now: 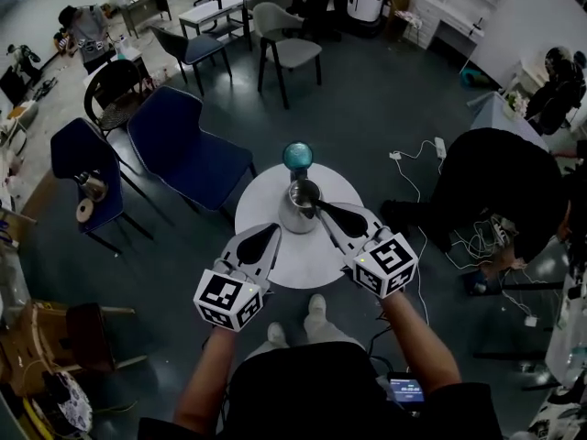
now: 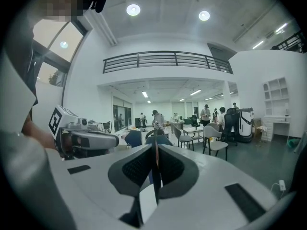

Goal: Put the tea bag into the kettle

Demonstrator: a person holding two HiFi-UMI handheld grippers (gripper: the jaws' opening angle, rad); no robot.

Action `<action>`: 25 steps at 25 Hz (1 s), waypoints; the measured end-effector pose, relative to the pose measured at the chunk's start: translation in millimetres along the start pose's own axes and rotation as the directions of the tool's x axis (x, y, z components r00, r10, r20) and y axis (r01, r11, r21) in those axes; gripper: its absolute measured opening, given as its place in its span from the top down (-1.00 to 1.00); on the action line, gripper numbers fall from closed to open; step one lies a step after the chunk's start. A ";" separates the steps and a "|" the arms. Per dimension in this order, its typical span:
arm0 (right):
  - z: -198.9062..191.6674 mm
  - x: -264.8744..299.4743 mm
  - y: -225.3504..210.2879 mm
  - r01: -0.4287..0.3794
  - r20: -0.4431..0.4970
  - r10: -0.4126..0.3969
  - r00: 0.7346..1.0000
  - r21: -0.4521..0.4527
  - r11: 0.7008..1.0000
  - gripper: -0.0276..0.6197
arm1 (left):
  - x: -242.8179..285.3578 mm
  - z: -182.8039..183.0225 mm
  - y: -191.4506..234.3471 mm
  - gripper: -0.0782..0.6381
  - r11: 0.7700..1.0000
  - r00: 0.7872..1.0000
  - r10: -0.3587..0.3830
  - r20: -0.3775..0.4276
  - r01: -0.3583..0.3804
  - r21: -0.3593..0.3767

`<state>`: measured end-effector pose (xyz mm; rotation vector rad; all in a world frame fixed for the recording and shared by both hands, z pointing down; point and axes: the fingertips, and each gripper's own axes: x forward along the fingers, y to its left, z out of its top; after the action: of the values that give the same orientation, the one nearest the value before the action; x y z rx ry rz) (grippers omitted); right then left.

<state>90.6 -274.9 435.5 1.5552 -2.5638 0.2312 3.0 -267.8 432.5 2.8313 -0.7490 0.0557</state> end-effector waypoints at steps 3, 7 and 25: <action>-2.1 6.2 -15.0 -0.029 -0.021 0.029 0.999 -0.014 0.999 0.81 | 11.4 -0.7 -1.2 0.74 1.000 1.000 0.021 0.003 -0.021 -0.004; -3.9 24.0 -30.8 -0.063 -0.051 0.060 0.997 -0.047 0.997 0.81 | 19.8 4.9 6.9 0.74 0.999 0.998 0.048 0.032 -0.047 -0.017; -56.8 97.5 -89.4 -0.240 -0.307 0.163 0.938 -0.235 0.942 0.81 | 61.3 -7.2 38.5 0.74 0.967 0.966 0.255 0.031 -0.254 -0.034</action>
<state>127.2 -388.9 515.5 1.0757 -2.4057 0.1089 37.5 -328.7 452.6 2.6970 -1.1078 0.0340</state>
